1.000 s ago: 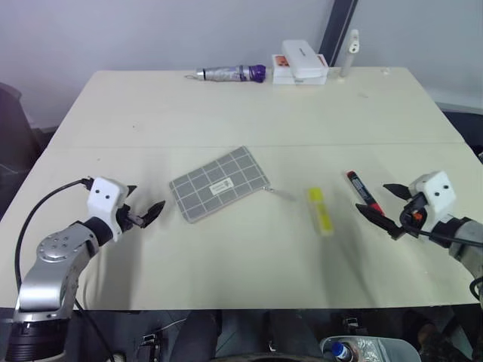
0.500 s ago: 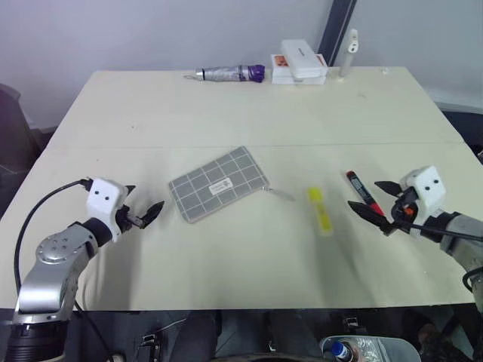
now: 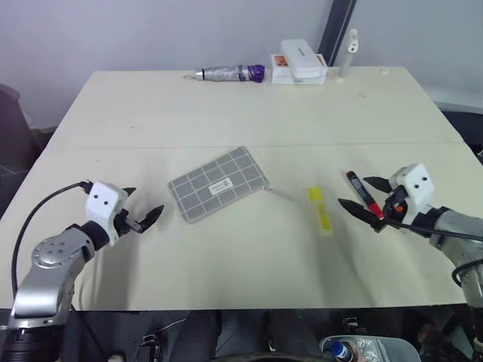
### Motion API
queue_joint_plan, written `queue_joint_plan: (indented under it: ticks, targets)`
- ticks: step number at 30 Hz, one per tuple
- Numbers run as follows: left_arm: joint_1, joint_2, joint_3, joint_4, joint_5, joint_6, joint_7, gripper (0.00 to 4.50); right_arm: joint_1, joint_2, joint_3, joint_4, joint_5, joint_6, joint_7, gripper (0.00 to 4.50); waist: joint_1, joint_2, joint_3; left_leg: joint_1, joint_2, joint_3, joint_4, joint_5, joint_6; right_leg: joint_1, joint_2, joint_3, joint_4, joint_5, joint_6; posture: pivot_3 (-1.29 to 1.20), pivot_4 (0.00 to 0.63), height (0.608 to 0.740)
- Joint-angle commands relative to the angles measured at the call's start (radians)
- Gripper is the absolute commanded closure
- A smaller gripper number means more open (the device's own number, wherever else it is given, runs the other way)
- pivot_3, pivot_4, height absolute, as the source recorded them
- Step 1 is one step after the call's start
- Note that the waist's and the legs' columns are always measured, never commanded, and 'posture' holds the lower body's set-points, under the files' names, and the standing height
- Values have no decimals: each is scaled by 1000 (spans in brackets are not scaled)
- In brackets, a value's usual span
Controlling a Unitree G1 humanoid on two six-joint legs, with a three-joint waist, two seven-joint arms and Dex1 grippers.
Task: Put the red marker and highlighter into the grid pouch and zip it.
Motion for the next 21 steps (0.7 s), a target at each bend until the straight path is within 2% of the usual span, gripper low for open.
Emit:
queue_joint_plan:
  ticks: [1, 2, 5, 12, 17, 21]
  targets:
    - [0, 42, -7, 11, 74, -140, -29, 0, -53, 28, 26, -16, 5, -32, -1, 27, -1, 0, 0, 0, 0, 0, 0, 0, 0, 0, 0, 0, 0, 0, 0, 0, 150, 740]
    - [3, 52, -16, 19, 95, -175, -38, 0, -67, 38, 35, -14, 6, -31, -3, 27, -1, 0, 0, 0, 0, 0, 0, 0, 0, 0, 0, 0, 0, 0, 0, 0, 150, 740]
    - [15, 88, -41, 59, 164, -282, -58, 0, -142, 85, 67, 0, 25, 18, -34, 946, -1, 0, 0, 0, 0, 0, 0, 0, 0, 0, 0, 0, 0, 0, 0, 0, 150, 740]
    - [33, 124, -64, 118, 236, -431, -78, 0, -275, 182, 196, 67, -60, 58, -125, 4467, 0, 0, 0, -1, 0, 0, -1, 0, 0, -2, -1, 0, 0, 0, 0, 0, 150, 740]
    - [28, 120, -83, 135, 294, -506, -59, 0, -340, 232, 272, 136, -192, 26, -240, 4467, 0, 0, 0, -2, -1, 0, -1, 0, 0, -3, -2, 0, 0, 0, 0, 0, 150, 740]
    - [5, 123, -115, 177, 383, -601, -19, 0, -415, 282, 334, 197, -261, 89, -309, 4467, -6, 0, 0, -2, -1, 1, -2, 0, 0, -6, -1, 0, 3, 0, 0, 0, 150, 740]
